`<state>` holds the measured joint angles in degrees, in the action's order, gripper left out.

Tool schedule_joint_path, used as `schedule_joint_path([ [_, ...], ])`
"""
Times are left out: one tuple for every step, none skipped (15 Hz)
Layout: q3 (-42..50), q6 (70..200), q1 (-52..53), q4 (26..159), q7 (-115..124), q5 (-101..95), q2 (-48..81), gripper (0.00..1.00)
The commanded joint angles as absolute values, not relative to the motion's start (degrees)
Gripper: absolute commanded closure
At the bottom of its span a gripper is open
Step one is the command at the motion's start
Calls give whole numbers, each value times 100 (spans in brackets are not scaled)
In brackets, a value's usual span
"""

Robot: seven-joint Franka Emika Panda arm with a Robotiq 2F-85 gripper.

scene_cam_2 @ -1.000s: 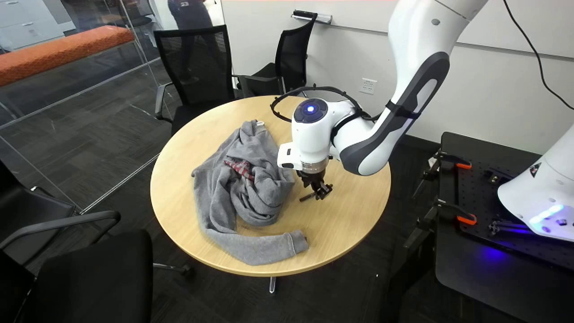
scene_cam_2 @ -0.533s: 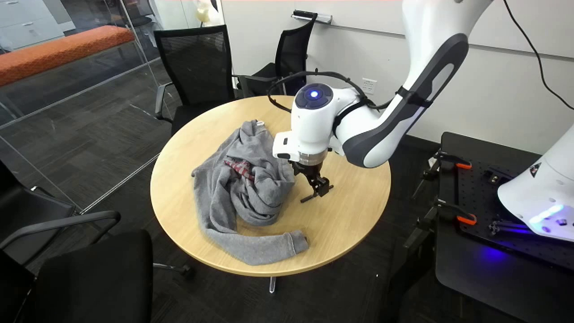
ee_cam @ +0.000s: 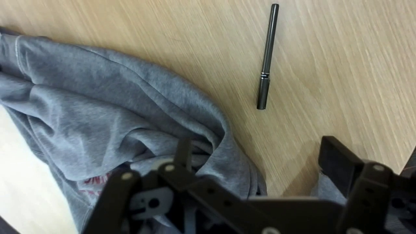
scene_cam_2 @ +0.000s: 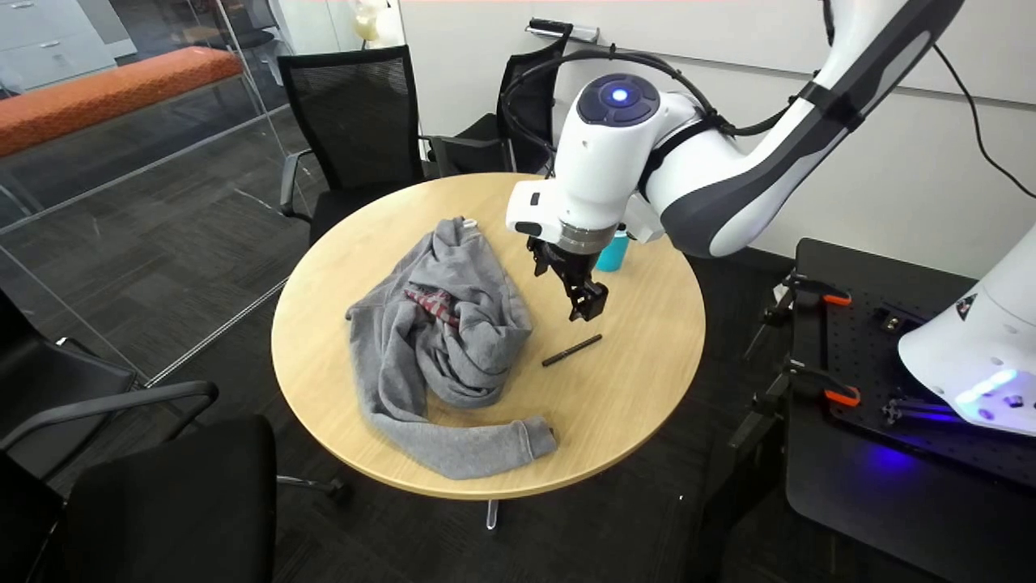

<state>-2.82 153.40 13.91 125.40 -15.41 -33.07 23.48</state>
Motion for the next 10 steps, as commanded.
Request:
schedule_joint_path([
  [-344, 15318, 1328, 12529, -1527, -3336, 2373, 0],
  [-343, 15318, 1331, 12513, -1527, -3335, 2418, 0],
  [-344, 15319, 1333, 12508, -1528, -3334, 2449, 0],
  [-343, 15319, 1333, 12508, -1528, -3334, 2462, 0],
  [-342, 15319, 1333, 12503, -1528, -3334, 2471, 0],
  [-343, 15319, 1333, 12502, -1528, -3333, 2472, 0],
  [-343, 15319, 1333, 12501, -1528, -3333, 2472, 0],
  [-343, 15319, 1332, 12499, -1528, -3333, 2472, 0],
  [-344, 15319, 1333, 12498, -1528, -3333, 2472, 0],
  [-344, 15319, 1332, 12498, -1528, -3333, 2472, 0],
])
